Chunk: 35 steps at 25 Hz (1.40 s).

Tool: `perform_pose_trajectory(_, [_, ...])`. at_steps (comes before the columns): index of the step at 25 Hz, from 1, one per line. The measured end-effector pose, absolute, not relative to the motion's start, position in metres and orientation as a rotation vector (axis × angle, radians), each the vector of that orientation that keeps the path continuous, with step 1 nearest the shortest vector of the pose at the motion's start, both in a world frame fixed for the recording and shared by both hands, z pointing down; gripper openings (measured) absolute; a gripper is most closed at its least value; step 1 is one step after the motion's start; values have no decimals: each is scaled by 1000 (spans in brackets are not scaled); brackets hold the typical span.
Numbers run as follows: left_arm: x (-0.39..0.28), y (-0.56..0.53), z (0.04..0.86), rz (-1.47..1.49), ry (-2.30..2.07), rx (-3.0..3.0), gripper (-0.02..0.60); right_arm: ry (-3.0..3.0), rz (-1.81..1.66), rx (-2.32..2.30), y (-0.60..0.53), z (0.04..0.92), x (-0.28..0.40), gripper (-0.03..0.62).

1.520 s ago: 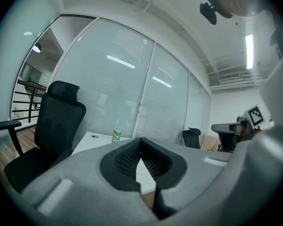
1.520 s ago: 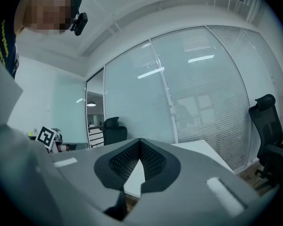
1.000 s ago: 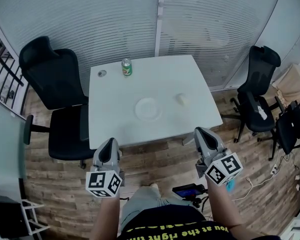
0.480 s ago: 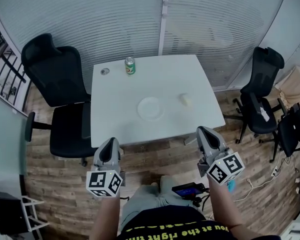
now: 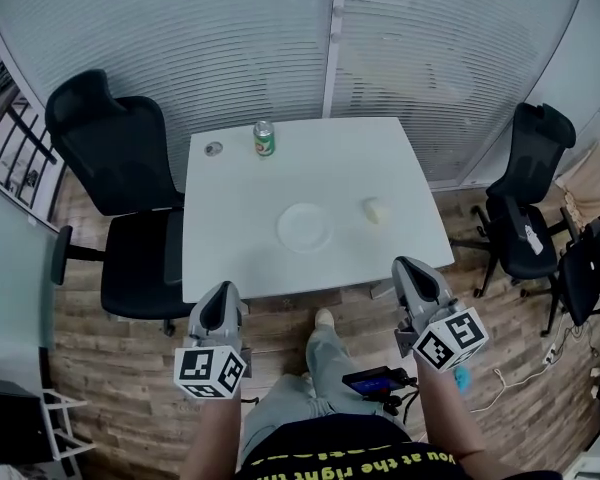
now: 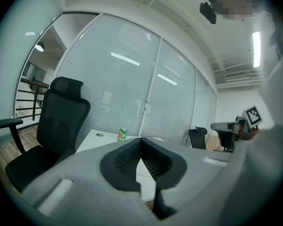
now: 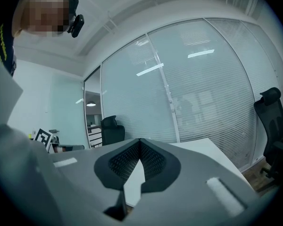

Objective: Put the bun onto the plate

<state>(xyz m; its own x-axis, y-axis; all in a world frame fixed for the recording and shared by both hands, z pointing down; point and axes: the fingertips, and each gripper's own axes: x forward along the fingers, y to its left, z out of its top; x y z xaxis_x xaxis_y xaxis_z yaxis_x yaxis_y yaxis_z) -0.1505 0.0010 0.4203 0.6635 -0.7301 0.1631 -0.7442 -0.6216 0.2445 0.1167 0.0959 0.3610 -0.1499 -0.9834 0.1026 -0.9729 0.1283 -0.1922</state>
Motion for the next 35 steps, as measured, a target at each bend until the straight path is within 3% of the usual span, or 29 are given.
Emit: perform_pose_trajectory(35, [-61, -164, 416, 40, -1420, 2460, 0, 2463, -387, -1888, -95, 370, 246, 6])
